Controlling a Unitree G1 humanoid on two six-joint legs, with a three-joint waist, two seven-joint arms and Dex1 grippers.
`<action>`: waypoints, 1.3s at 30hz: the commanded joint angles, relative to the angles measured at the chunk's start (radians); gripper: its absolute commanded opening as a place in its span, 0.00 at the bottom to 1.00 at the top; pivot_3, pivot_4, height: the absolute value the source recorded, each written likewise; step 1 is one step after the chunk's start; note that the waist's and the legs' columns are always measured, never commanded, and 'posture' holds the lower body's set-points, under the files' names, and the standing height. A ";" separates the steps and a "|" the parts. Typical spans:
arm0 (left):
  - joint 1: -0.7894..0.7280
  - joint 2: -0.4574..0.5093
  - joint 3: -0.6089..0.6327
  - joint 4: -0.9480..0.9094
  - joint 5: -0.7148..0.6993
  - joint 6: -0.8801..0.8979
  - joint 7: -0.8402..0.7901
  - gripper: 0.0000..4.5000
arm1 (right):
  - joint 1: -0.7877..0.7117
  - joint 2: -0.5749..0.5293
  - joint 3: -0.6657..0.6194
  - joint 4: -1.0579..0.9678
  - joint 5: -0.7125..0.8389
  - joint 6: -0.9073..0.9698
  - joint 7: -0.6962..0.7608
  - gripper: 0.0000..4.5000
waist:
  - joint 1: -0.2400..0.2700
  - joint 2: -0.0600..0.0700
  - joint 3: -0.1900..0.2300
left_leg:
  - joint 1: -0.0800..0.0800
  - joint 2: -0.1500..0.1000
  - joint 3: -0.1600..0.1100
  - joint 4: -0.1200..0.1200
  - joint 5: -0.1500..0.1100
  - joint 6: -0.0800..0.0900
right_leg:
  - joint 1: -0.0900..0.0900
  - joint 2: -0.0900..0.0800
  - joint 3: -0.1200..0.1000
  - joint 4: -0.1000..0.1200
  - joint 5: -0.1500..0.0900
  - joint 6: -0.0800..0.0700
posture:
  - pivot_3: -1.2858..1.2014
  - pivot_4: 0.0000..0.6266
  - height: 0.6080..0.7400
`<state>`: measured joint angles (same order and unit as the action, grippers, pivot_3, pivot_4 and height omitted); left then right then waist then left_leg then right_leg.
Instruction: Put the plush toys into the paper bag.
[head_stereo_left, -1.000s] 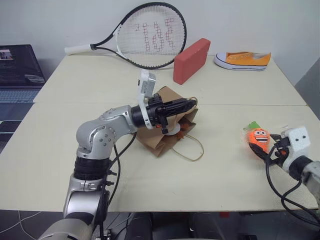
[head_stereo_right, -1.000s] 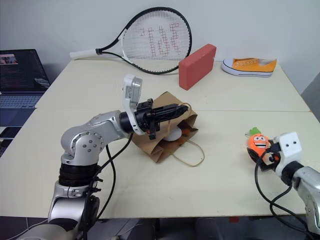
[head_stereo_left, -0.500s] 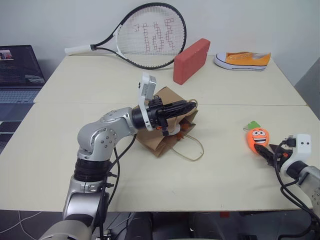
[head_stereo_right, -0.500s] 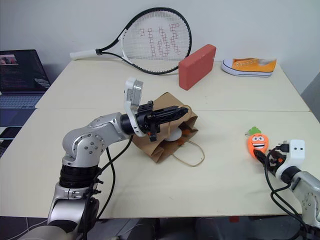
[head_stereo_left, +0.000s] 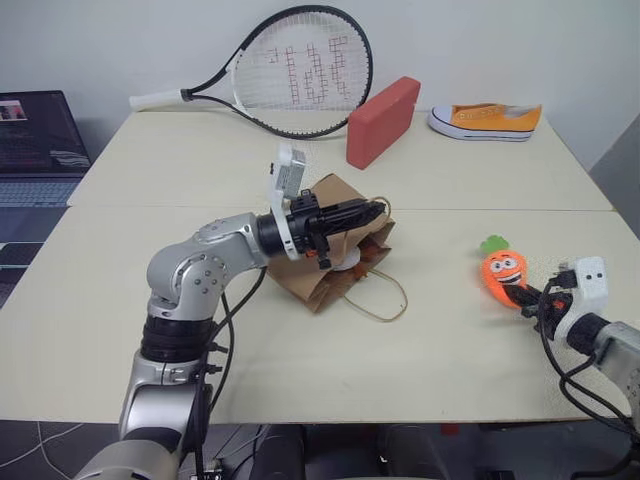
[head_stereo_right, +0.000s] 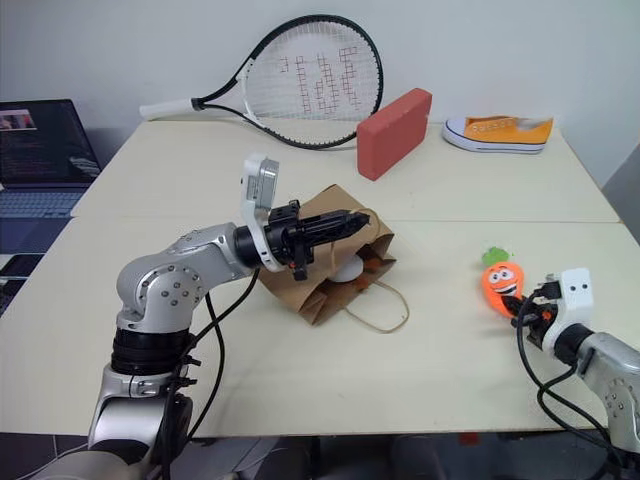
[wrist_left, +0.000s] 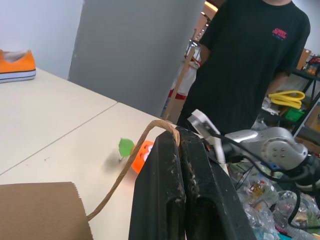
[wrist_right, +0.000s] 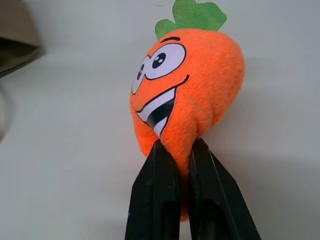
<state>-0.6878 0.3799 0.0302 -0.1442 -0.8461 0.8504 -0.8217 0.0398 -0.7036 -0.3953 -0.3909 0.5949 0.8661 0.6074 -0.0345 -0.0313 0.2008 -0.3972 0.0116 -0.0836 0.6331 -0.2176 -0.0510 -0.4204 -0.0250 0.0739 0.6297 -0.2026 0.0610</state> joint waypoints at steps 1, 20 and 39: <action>-0.037 0.008 0.021 -0.010 -0.025 0.006 -0.014 0.00 | -0.002 -0.069 0.006 -0.148 0.114 0.070 0.081 0.00 | 0.000 0.000 0.000 | 0.000 0.000 0.000 0.000 0.000 0.000 | 0.000 0.000 0.000 0.000 0.000 0.000 | 0.52 0.24 1.00; -0.042 0.013 0.014 -0.033 -0.043 0.039 -0.025 0.00 | -0.350 0.145 0.427 -0.124 0.213 0.270 -0.090 0.00 | 0.000 0.000 0.000 | -0.001 0.000 -0.001 0.001 0.000 0.000 | -0.001 0.001 0.000 -0.001 0.000 0.000 | 0.52 0.24 1.00; -0.010 0.001 0.001 -0.078 -0.062 0.067 -0.015 0.00 | -0.574 0.373 0.539 0.097 0.058 0.211 -0.133 0.00 | -0.004 0.000 0.000 | -0.001 0.000 -0.003 -0.001 0.000 0.000 | -0.001 0.001 -0.001 0.000 0.003 0.005 | 0.52 0.24 1.00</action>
<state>-0.6977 0.3863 0.0290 -0.1878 -0.8860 0.9201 -0.8375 -0.5131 -0.3357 0.1605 -0.2729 0.6475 1.0844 0.4715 -0.0390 -0.0314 0.2008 -0.3983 0.0120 -0.0862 0.6321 -0.2176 -0.0510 -0.4213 -0.0242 0.0726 0.6296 -0.1997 0.0658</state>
